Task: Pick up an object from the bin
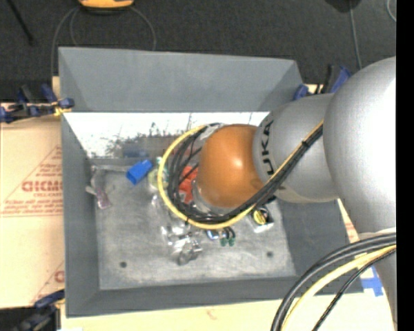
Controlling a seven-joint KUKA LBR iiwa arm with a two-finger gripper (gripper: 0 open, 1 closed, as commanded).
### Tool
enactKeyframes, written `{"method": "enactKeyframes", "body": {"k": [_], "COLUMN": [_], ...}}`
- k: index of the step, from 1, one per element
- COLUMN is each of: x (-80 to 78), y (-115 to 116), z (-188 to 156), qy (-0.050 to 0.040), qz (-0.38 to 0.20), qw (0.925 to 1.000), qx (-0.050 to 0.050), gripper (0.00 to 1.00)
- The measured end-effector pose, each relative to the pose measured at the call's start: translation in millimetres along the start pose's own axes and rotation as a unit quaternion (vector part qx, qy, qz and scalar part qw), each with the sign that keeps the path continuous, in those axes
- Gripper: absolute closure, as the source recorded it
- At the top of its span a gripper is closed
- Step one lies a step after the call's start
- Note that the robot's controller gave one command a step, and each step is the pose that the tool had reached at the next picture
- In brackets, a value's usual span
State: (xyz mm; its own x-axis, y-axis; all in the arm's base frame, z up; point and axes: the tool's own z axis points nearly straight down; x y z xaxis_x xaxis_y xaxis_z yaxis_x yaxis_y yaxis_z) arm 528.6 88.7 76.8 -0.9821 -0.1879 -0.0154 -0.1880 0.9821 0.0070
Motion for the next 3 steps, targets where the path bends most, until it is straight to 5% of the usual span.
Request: {"method": "enactKeyframes", "body": {"k": [1, 2, 3], "x": [-1.7, -4.0, -7.2], "y": [-1, 1, 1], "z": [-3, -11, -80], "qy": [-0.0006, 0.0043, 0.0036], "qz": [0.002, 0.002, 0.004], "qw": [1.0, 1.0, 1.0], "qx": [0.0, 0.001, 0.004], "gripper": [1.0, 1.0, 1.0]}}
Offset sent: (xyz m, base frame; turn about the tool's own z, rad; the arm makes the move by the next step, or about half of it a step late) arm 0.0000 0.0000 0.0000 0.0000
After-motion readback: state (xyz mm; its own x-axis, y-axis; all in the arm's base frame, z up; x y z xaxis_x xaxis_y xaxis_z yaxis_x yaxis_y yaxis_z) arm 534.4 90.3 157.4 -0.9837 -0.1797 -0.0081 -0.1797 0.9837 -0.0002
